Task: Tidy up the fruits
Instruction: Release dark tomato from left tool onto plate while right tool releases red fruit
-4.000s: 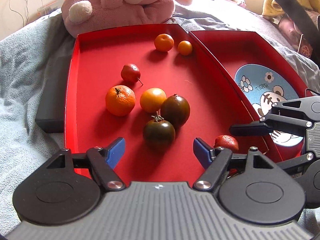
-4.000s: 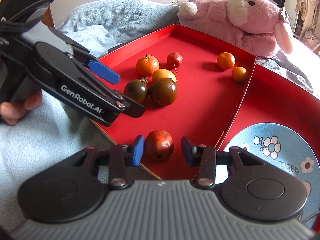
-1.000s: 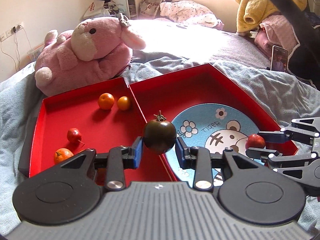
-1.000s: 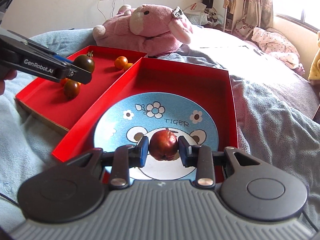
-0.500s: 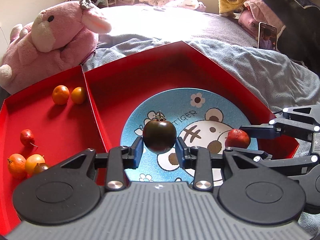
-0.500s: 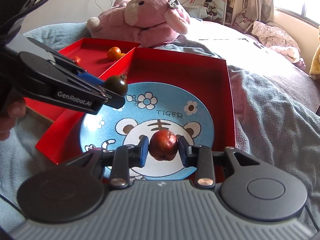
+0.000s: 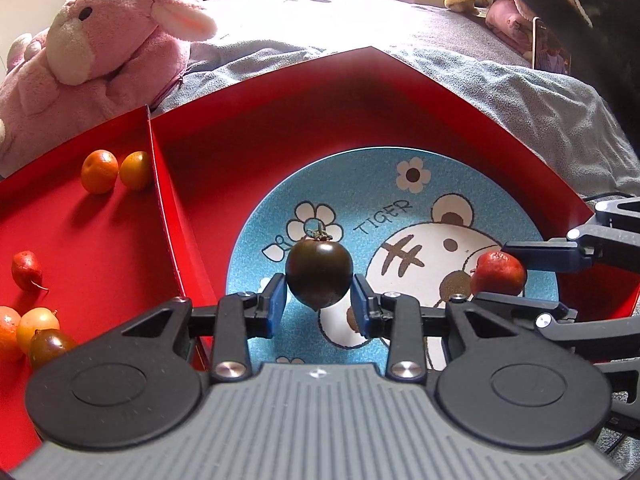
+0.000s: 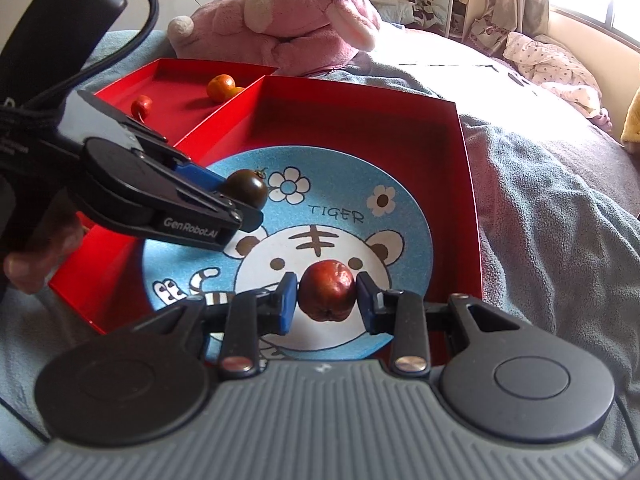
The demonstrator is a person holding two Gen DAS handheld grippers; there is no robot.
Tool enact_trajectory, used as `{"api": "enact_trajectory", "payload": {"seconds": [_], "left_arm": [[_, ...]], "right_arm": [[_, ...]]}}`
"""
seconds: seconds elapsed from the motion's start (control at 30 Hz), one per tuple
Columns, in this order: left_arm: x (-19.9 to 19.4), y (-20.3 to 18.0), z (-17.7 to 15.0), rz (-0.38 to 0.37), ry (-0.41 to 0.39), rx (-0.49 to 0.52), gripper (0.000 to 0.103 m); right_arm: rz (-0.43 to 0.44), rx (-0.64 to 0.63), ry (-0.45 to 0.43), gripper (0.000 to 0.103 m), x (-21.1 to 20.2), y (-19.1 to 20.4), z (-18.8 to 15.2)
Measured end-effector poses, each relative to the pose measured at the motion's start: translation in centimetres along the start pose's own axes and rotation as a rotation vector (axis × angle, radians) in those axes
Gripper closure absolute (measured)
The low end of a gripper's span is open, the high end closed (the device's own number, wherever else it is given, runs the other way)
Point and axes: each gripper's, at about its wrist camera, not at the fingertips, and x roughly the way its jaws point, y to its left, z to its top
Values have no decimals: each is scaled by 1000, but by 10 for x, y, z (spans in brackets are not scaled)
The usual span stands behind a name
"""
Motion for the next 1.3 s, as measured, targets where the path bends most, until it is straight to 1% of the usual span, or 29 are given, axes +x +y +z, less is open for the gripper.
{"api": "enact_trajectory", "payload": {"seconds": [0.13, 0.2, 0.27, 0.37, 0.7, 0.87, 0.93, 1.0, 1.3], "left_arm": [[0, 1, -1, -8, -17, -4, 59], [-2, 0, -1, -7, -23, -3, 52], [-6, 0, -2, -8, -38, -4, 39], [-14, 0, -1, -7, -70, -4, 30], [-39, 5, -4, -28, -105, -31, 30], [-48, 6, -8, -33, -117, -34, 29], [-52, 7, -9, -33, -122, -40, 28], [-55, 9, -9, -32, -126, -46, 28], [-70, 16, -15, -22, -141, -69, 27]], "right_arm": [[-8, -3, 7, 68, 3, 2, 0], [-14, -2, 12, 68, 5, 2, 0], [-19, 0, 17, 68, 7, 1, 0], [-26, -4, 22, 67, 9, 2, 0], [-55, -8, 38, 66, 20, 5, 6], [-60, -2, 46, 66, 19, 8, 7], [-69, -9, 37, 58, 15, 10, 7], [-79, -17, 23, 55, 10, 12, 8], [-90, -30, -12, 55, -8, 20, 15]]}}
